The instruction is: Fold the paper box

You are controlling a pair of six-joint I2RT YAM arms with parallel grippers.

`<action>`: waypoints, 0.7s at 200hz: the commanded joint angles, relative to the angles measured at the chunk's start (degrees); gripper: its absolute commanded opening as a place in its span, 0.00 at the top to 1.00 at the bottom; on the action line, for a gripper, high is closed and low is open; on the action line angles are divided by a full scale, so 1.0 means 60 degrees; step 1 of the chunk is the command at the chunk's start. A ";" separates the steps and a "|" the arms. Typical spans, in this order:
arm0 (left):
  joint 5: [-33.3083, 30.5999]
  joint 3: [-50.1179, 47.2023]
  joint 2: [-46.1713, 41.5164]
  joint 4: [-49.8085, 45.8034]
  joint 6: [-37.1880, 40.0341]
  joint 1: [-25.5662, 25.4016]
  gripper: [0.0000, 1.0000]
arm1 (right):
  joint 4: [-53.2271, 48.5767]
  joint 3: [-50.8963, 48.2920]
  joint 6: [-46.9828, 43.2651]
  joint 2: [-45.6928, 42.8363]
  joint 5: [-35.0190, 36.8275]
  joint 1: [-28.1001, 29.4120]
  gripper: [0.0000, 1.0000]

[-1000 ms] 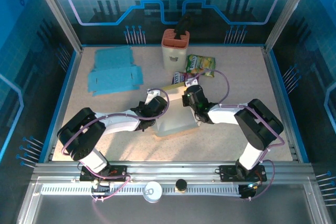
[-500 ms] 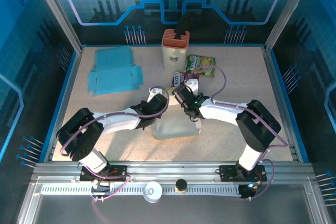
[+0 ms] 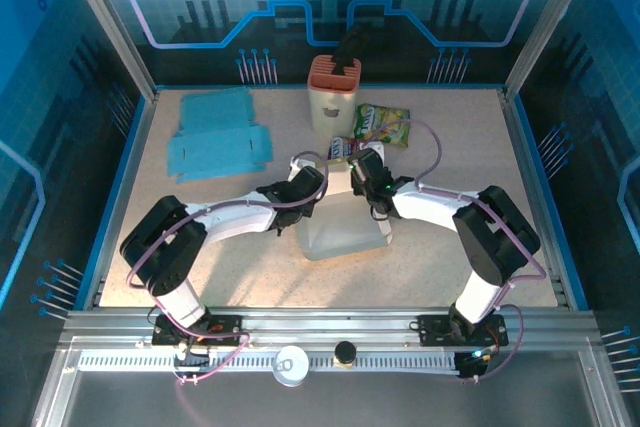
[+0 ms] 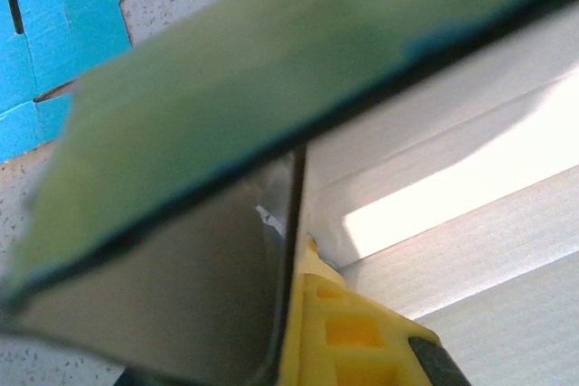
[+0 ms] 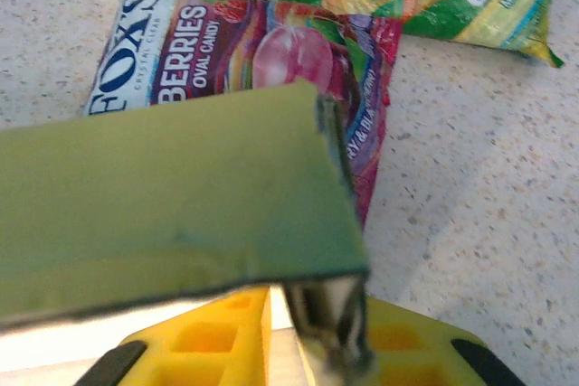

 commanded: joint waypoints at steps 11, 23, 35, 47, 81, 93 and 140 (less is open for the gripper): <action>0.0611 0.0149 0.0345 -0.0513 0.0347 0.0163 1.00 | 0.0897 -0.0184 -0.0651 0.0073 -0.1500 -0.0404 0.75; 0.0681 0.0170 0.0390 -0.0513 0.0351 0.0191 1.00 | 0.0922 -0.0123 -0.0759 0.0156 -0.1737 -0.0527 0.73; 0.0683 0.0214 0.0448 -0.0523 0.0386 0.0211 1.00 | 0.0952 -0.0036 -0.0889 0.0261 -0.1867 -0.0604 0.72; 0.0695 0.0244 0.0478 -0.0527 0.0413 0.0207 1.00 | 0.0923 0.0082 -0.1013 0.0388 -0.1895 -0.0643 0.71; 0.0664 0.0289 0.0453 -0.0564 0.0449 0.0266 1.00 | 0.0977 0.0222 -0.1121 0.0575 -0.1895 -0.0765 0.69; 0.0675 0.0295 0.0458 -0.0562 0.0463 0.0281 1.00 | 0.1038 0.0182 -0.1155 0.0548 -0.1921 -0.0819 0.69; 0.0725 0.0404 0.0526 -0.0570 0.0404 0.0291 1.00 | 0.0858 0.0171 -0.1066 0.0414 -0.1509 -0.0770 0.88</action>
